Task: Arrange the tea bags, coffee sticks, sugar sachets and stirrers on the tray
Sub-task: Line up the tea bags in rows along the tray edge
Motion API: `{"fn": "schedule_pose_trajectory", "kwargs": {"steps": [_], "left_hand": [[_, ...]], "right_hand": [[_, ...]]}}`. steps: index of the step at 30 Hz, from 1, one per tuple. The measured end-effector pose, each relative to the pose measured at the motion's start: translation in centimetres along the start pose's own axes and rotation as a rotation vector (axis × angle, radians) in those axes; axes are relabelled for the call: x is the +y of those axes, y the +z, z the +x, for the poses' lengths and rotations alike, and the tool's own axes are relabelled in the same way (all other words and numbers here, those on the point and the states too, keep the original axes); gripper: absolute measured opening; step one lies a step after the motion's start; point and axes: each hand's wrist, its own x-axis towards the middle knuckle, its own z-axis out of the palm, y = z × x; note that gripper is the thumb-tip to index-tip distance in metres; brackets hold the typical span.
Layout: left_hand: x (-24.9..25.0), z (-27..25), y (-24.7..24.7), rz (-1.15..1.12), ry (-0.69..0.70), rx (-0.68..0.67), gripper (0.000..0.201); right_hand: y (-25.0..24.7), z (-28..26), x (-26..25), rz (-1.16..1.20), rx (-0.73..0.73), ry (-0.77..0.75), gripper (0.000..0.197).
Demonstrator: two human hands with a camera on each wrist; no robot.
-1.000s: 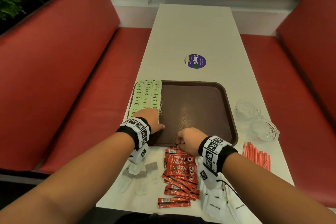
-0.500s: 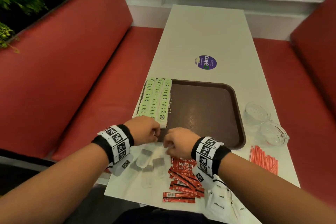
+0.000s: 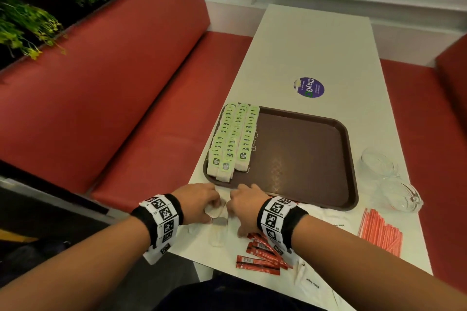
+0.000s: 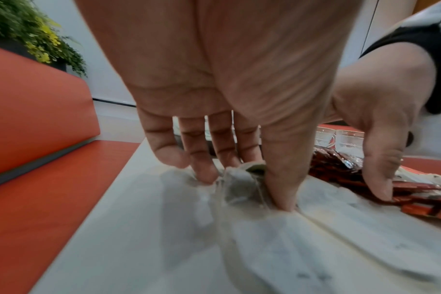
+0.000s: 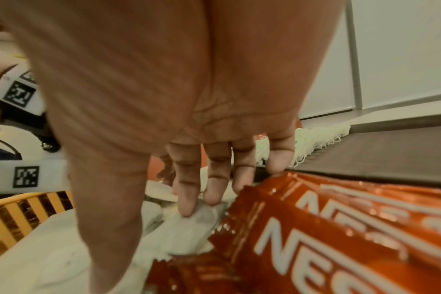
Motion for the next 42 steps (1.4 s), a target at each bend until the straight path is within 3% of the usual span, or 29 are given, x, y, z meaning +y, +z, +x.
{"fn": "schedule_pose_trajectory", "kwargs": {"steps": [5,10,16,19,24,27,29,31,35,38,42], "left_hand": [[-0.1,-0.1,0.1,-0.073,-0.002,0.048,0.021],[-0.1,0.1,-0.4,-0.145,-0.049,0.077,0.014],[-0.5,0.7,-1.8,-0.162,-0.021,0.167,0.009],[-0.6,1.2,-3.4,-0.231,-0.018,0.260,0.009],[0.0,3.8,-6.6,-0.322,-0.038,0.391,0.011],[0.4,6.4,-7.3,-0.318,-0.078,0.335,0.015],[0.6,8.0,-7.2,-0.306,-0.115,0.282,0.019],[0.8,9.2,-7.0,-0.298,-0.150,0.256,0.021],[1.0,10.3,-7.0,-0.332,-0.203,0.316,0.020],[1.2,10.4,-7.0,-0.236,-0.167,0.333,0.023],[1.5,10.4,-6.2,-0.032,-0.066,0.160,0.031]], "right_hand": [[0.1,0.0,-0.4,0.009,0.046,0.051,0.060],[-0.1,0.0,-0.3,0.051,0.073,0.062,0.038],[0.0,-0.7,0.3,0.116,0.107,0.031,0.026],[-0.6,-1.7,0.9,0.249,0.179,0.024,0.026],[-1.6,-3.5,2.8,0.432,0.324,0.088,0.009],[-1.7,-4.3,4.1,0.528,0.367,0.152,0.015],[-1.5,-4.6,4.9,0.547,0.377,0.188,0.004],[-1.5,-4.8,5.4,0.570,0.395,0.216,0.010],[-1.5,-5.5,6.3,0.604,0.406,0.261,0.007],[-1.2,-5.6,6.7,0.640,0.391,0.292,0.005],[-1.3,-5.3,7.4,0.680,0.375,0.317,0.007]]}}
